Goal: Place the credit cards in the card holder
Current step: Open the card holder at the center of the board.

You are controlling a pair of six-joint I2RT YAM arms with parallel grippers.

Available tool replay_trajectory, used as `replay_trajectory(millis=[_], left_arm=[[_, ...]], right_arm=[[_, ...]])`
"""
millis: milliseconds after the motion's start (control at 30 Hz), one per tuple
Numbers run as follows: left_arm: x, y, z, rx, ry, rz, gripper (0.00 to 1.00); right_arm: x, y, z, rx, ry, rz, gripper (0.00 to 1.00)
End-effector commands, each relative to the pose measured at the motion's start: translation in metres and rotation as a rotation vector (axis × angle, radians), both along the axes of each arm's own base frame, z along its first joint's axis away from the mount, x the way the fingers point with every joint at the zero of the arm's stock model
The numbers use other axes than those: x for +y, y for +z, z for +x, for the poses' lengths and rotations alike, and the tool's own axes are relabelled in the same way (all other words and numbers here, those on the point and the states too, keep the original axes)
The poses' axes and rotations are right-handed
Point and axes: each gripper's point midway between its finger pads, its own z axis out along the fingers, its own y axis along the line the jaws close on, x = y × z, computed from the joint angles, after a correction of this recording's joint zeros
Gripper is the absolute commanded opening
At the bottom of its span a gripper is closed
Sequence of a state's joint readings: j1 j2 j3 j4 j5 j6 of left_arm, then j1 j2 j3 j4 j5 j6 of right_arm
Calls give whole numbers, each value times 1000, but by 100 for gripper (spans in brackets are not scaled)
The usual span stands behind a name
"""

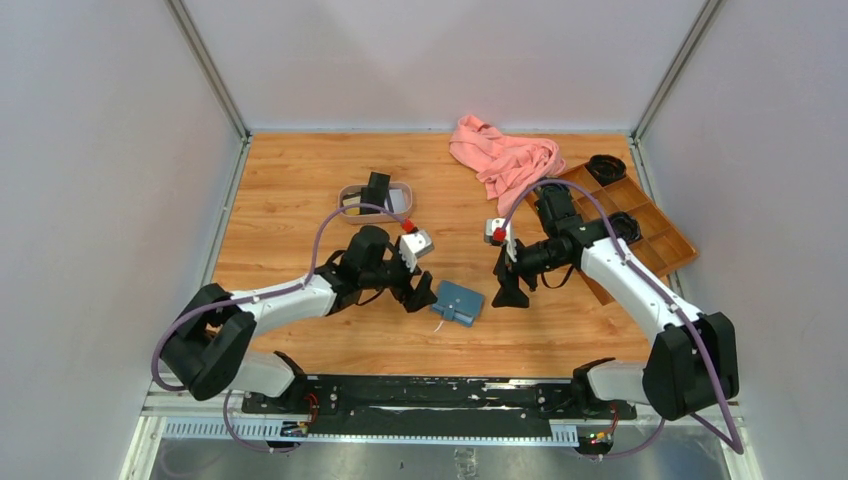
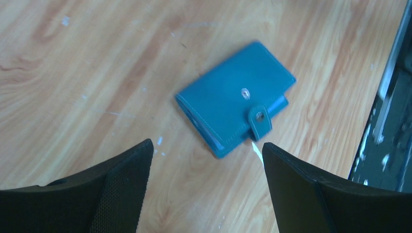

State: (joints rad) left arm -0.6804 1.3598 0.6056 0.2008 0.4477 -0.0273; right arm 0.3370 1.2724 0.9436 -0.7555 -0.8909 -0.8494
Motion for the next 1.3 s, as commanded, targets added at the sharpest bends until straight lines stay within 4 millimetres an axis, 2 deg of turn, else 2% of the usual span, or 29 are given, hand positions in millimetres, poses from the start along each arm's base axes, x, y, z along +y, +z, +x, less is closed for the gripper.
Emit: replay_trajectory(millis=[0,167,367,600,767,967,1100,1267], left_arm=[[2,-19,-24,-243,-253,110,87],[3,-19,-14,-499,-295,256,89],[0,-19,-1,-667,-277,335,88],[-11,-29,-1,-679,-328,365,83],[-23,-38,-4,-676,-382,375,76],[-32,-37,-1,-690,-398,376,70],[-39,-36,-4,-670,-408,349,60],[-45,-36,-6,-648,-421,325,52]], right_arm=[[-1,1,4,19,-18,4,83],[0,-2,5,38,-14,3,83],[-1,-6,7,44,-20,-14,83],[-1,-8,8,48,-18,-16,83],[-2,-9,8,48,-21,-24,82],[-3,-10,8,50,-22,-29,82],[-3,-10,9,51,-23,-31,82],[-3,-11,9,51,-23,-32,82]])
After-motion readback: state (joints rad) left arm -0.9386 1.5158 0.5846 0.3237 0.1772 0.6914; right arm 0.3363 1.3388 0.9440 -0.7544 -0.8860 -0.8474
